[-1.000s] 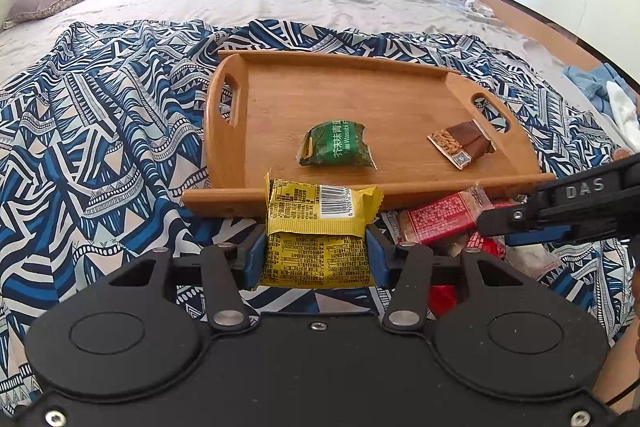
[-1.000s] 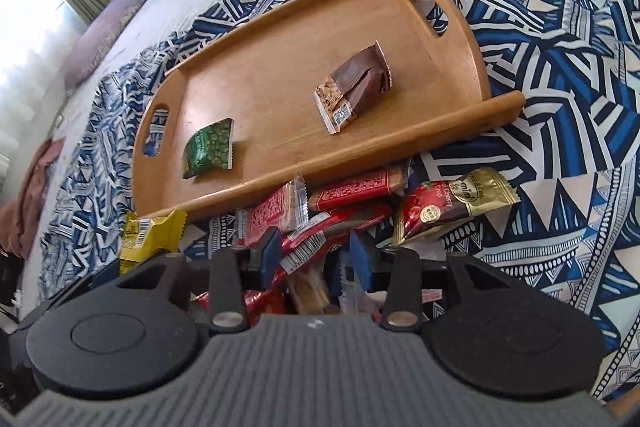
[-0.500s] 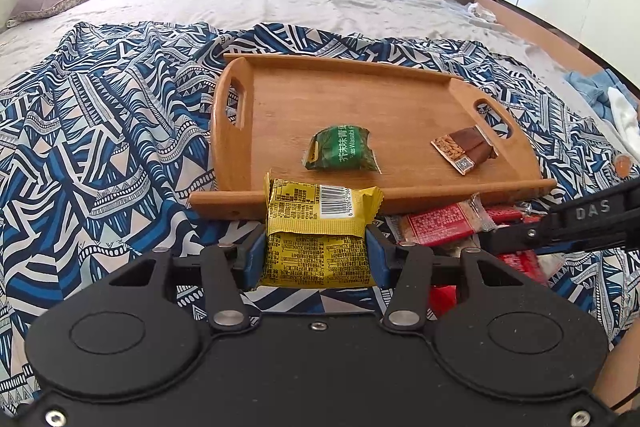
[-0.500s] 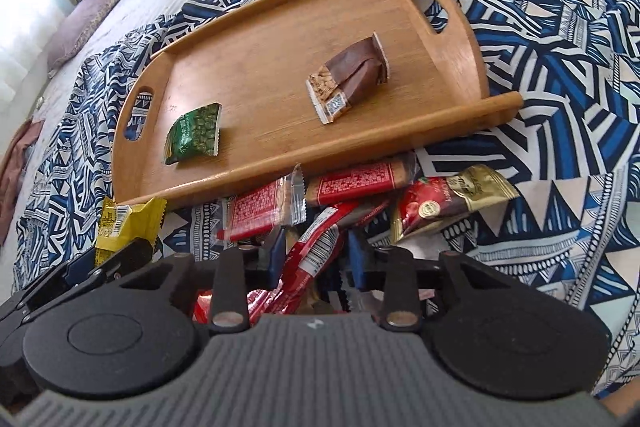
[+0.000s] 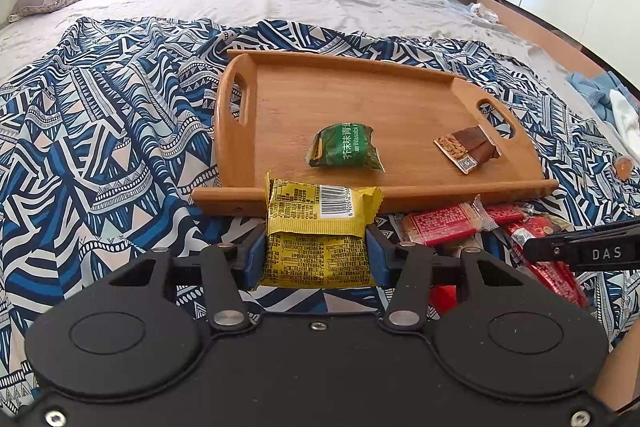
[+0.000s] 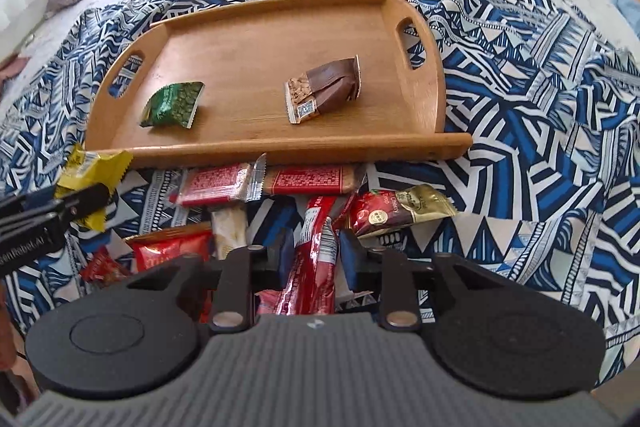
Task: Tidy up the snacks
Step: 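Lift the yellow bag with the left tool while the right lifts the red packet from the pile, then lower the yellow bag onto the tray with the left tool while the right carries the red packet over it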
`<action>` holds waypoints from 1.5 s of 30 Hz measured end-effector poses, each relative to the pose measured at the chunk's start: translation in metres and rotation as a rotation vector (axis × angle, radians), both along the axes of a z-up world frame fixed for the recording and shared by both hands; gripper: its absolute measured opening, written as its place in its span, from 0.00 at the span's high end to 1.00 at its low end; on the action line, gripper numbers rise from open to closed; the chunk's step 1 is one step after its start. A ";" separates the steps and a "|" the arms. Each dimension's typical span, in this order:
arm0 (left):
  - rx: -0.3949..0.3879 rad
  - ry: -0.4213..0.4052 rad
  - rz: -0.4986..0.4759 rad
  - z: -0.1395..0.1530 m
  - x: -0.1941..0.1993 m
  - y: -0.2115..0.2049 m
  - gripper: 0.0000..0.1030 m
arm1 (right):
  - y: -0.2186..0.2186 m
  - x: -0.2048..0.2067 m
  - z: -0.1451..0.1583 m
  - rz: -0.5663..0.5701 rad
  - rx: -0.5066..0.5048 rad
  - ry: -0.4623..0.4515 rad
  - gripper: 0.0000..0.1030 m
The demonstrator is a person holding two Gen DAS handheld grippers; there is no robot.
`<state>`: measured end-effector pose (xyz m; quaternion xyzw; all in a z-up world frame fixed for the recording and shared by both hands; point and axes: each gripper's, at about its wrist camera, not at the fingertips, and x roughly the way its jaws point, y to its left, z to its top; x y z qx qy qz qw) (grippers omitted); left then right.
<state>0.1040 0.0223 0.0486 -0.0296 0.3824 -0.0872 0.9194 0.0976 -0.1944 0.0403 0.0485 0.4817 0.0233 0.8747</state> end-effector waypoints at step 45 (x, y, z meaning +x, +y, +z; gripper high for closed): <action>-0.017 -0.071 0.093 0.030 0.061 0.000 0.53 | -0.053 0.056 0.050 -0.047 0.057 -0.296 0.76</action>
